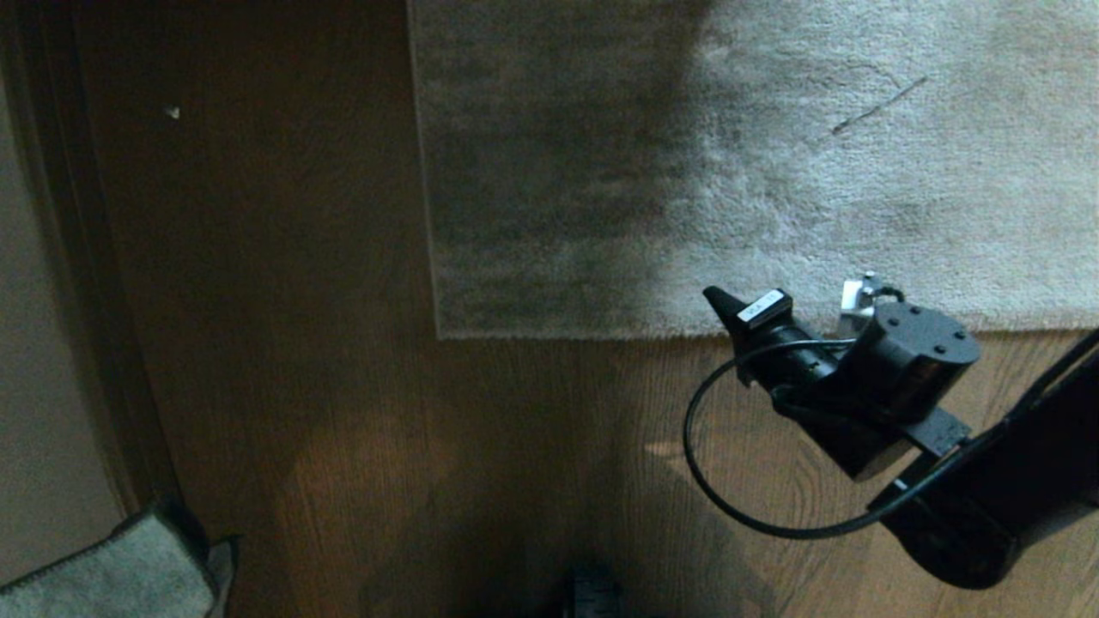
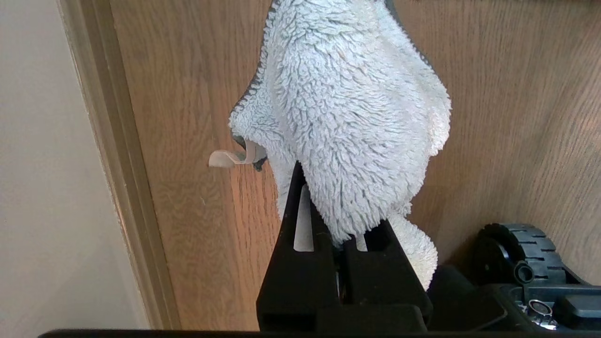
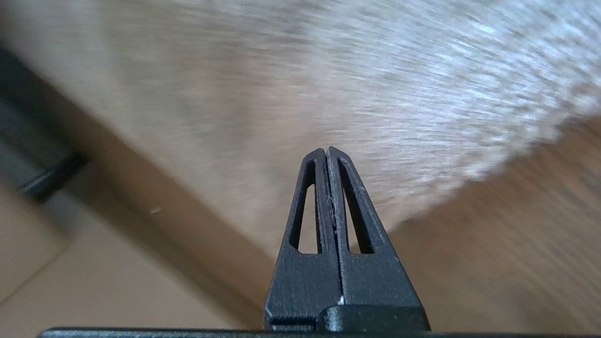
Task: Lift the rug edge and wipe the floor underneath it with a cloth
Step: Lay down the carpet, then put down the rag
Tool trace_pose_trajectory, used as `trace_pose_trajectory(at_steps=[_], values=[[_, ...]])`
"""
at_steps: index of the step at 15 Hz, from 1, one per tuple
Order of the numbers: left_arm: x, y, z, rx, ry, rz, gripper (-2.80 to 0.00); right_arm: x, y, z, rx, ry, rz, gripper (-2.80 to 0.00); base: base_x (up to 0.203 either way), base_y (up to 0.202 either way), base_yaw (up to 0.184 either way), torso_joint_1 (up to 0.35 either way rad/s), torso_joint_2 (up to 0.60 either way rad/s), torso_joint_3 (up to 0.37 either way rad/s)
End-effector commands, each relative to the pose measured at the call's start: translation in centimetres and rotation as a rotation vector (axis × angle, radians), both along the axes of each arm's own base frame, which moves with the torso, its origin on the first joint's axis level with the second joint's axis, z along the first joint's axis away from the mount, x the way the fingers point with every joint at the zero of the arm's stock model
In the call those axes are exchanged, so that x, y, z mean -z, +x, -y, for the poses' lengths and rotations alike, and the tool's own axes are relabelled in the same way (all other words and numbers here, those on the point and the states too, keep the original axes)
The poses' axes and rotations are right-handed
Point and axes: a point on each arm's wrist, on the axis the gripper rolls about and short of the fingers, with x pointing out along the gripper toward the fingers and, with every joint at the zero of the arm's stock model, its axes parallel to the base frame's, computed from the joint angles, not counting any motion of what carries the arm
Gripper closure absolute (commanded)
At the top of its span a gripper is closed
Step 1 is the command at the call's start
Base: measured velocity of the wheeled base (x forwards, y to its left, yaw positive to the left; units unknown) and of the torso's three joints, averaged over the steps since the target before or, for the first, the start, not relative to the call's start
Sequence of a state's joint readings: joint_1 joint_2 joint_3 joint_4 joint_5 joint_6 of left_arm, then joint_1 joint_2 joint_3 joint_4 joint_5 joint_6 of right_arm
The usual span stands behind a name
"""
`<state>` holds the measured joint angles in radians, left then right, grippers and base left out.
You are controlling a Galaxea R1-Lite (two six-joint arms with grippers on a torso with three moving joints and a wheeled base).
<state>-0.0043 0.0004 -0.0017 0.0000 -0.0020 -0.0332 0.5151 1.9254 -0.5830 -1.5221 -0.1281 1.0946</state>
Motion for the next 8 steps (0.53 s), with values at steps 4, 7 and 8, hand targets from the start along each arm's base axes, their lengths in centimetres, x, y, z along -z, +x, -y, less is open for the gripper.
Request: trace_pose_trajectory(at_steps=[4, 7, 8], values=[[0.0, 0.0, 0.0, 0.001, -0.001, 0.0, 0.0, -3.5, -7.0, 3.7, -0.056, -0.118, 0.167, 0.0, 0.0, 0.0, 0.0, 0.0, 0.0, 0.0], [0.0, 0.0, 0.0, -0.001, -0.001, 0.0, 0.0, -2.2, -9.9, 5.4, -0.036, -0.273, 0.173, 0.0, 0.0, 0.0, 0.0, 0.0, 0.0, 0.0], [0.0, 0.0, 0.0, 0.001, -0.001, 0.0, 0.0, -1.9, -10.7, 5.9, -0.004, -0.336, 0.181, 0.0, 0.0, 0.0, 0.0, 0.0, 0.0, 0.0]])
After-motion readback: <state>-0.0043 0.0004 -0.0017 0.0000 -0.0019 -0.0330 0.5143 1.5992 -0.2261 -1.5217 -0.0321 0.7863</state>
